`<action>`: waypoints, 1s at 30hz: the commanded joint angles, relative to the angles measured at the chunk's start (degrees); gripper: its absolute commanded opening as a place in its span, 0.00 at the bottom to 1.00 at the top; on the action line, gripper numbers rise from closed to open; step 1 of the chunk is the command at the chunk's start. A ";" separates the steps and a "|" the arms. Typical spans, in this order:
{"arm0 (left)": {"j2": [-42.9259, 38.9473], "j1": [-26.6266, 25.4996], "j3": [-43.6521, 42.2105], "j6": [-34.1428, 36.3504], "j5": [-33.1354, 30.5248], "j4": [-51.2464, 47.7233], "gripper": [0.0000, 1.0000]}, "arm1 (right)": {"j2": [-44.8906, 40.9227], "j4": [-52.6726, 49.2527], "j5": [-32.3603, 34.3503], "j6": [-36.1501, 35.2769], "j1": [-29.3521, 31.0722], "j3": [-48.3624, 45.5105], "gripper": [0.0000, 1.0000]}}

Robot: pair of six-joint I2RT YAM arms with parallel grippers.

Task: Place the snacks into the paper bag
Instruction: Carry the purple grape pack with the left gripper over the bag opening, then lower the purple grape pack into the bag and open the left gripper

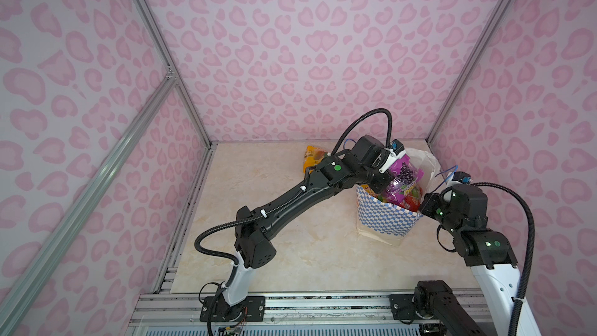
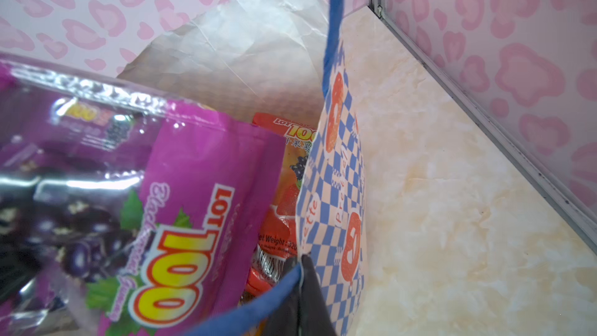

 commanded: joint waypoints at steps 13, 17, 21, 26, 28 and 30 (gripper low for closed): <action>6.27 -0.32 3.05 -7.16 5.23 -0.13 0.21 | -0.22 2.34 -0.86 -0.37 -0.04 -0.55 0.00; 9.48 -0.36 6.90 -8.84 6.66 -1.61 0.21 | -0.19 2.23 -1.03 -0.27 0.04 -0.45 0.00; 10.75 -0.36 7.07 -9.58 5.63 -2.85 0.21 | -0.47 2.02 -0.69 -0.29 0.04 -0.38 0.00; 10.63 -0.19 4.98 -11.09 1.33 -4.54 0.22 | -0.45 1.97 -0.33 -0.37 0.04 -0.45 0.00; 10.67 0.00 4.91 -12.50 -2.20 -5.30 0.23 | -0.41 2.09 -0.20 -0.45 0.03 -0.53 0.00; 10.48 0.42 5.18 -13.72 -3.57 -5.84 0.31 | -0.47 1.81 0.82 -0.72 -0.04 -0.37 0.00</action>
